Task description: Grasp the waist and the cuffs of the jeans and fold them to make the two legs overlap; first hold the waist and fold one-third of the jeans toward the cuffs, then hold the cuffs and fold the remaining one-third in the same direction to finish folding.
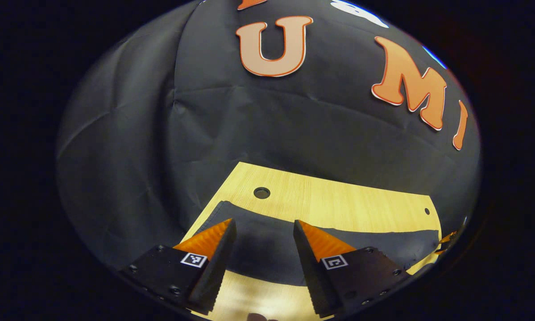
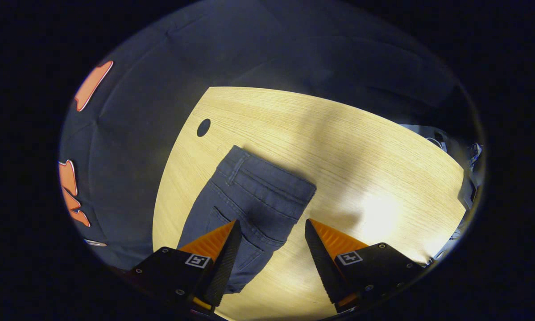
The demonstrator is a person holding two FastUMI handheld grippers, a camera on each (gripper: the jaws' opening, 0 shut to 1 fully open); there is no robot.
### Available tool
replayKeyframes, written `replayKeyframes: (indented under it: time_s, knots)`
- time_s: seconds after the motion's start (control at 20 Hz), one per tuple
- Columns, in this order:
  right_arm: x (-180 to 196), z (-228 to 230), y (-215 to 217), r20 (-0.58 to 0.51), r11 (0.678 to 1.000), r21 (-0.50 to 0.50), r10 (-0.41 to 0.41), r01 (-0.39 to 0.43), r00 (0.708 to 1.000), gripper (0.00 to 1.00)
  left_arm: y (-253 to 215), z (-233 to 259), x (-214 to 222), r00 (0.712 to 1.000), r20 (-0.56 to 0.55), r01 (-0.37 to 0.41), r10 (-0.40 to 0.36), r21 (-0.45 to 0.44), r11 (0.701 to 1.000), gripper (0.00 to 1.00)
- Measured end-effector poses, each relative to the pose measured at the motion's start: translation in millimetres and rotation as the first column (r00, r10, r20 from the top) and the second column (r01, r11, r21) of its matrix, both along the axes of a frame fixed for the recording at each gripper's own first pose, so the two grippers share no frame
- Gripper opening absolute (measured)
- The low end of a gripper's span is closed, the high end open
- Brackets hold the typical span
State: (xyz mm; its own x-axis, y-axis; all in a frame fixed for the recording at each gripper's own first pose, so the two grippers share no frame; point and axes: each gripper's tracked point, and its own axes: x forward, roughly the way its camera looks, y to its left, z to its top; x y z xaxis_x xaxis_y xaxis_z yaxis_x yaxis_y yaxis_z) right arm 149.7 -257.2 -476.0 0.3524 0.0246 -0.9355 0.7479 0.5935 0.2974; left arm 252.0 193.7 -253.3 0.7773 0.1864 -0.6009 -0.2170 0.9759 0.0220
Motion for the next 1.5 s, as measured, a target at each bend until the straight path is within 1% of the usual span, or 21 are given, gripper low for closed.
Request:
replayKeyframes:
  time_s: [0.1,0.2,0.3,0.35,0.45,0.5,0.55,0.65,0.7,0.8,0.95,1.05,1.15,1.2,1.25,1.3,1.4,1.5]
  knots:
    - [4,-5,-6,0.011,0.999,-0.031,0.011,-0.011,1.0,0.87,-6,14,-14,0.999,0.044,0.01,-0.011,0.029,1.0,0.78]
    - [10,-15,-12,0.018,0.998,-0.063,0.015,-0.014,1.0,0.87,-21,27,-26,0.996,0.087,0.031,-0.035,0.046,0.998,0.78]
    - [13,-23,-11,0.011,0.997,-0.07,0.018,-0.017,1.0,0.88,-23,34,-39,0.994,0.102,0.032,-0.036,0.037,0.999,0.78]
    - [12,-29,-8,0.0,0.998,-0.065,0.021,-0.021,1.0,0.87,-20,34,-44,0.995,0.1,0.022,-0.024,0.029,0.999,0.77]
    - [14,-34,-11,0.012,0.998,-0.07,0.007,-0.006,1.0,0.84,-21,32,-54,0.995,0.096,0.006,-0.007,0.012,1.0,0.78]
    - [15,-38,-10,0.033,0.998,-0.059,-0.015,0.017,0.999,0.77,-27,30,-61,0.996,0.089,0.003,-0.003,0.002,1.0,0.77]
    - [17,-34,-8,0.051,0.999,-0.033,-0.028,0.029,0.998,0.64,-31,29,-67,0.996,0.086,-0.004,0.004,-0.003,1.0,0.77]
    - [19,-36,-6,0.059,0.998,-0.037,-0.044,0.047,0.997,0.37,-37,22,-83,0.997,0.071,-0.01,0.011,-0.013,1.0,0.78]
    - [19,-34,-6,0.059,0.998,-0.053,-0.032,0.035,0.998,0.24,-39,21,-87,0.997,0.071,-0.015,0.016,-0.013,1.0,0.78]
    - [22,-24,-5,0.068,0.997,-0.081,0.005,0.001,0.998,0.24,-48,22,-96,0.998,0.069,-0.011,0.012,-0.012,1.0,0.78]
    - [27,-4,-1,0.101,0.993,-0.111,0.048,-0.037,0.994,0.24,-51,26,-104,0.997,0.074,-0.006,0.005,0.022,1.0,0.77]
    - [32,14,6,0.141,0.991,-0.123,0.064,-0.046,0.988,0.24,-56,26,-105,0.997,0.072,0.007,-0.008,0.014,1.0,0.77]
    - [35,34,16,0.167,0.985,-0.153,0.103,-0.078,0.98,0.24,-61,23,-105,0.997,0.068,0.023,-0.023,-0.001,1.0,0.77]
    - [38,42,22,0.172,0.981,-0.168,0.13,-0.101,0.976,0.24,-62,22,-104,0.997,0.068,0.032,-0.032,-0.009,0.999,0.78]
    - [44,50,30,0.19,0.976,-0.182,0.151,-0.116,0.97,0.24,-63,24,-103,0.996,0.076,0.038,-0.037,-0.01,0.999,0.82]
    - [45,62,37,0.212,0.969,-0.208,0.176,-0.132,0.961,0.24,-64,27,-101,0.995,0.087,0.05,-0.049,-0.01,0.999,0.78]
    - [44,84,48,0.232,0.951,-0.266,0.22,-0.156,0.947,0.23,-64,36,-99,0.99,0.12,0.068,-0.067,-0.002,0.998,0.78]
    - [49,98,69,0.246,0.936,-0.302,0.26,-0.181,0.934,0.24,-62,44,-99,0.985,0.153,0.084,-0.085,0.01,0.996,0.77]
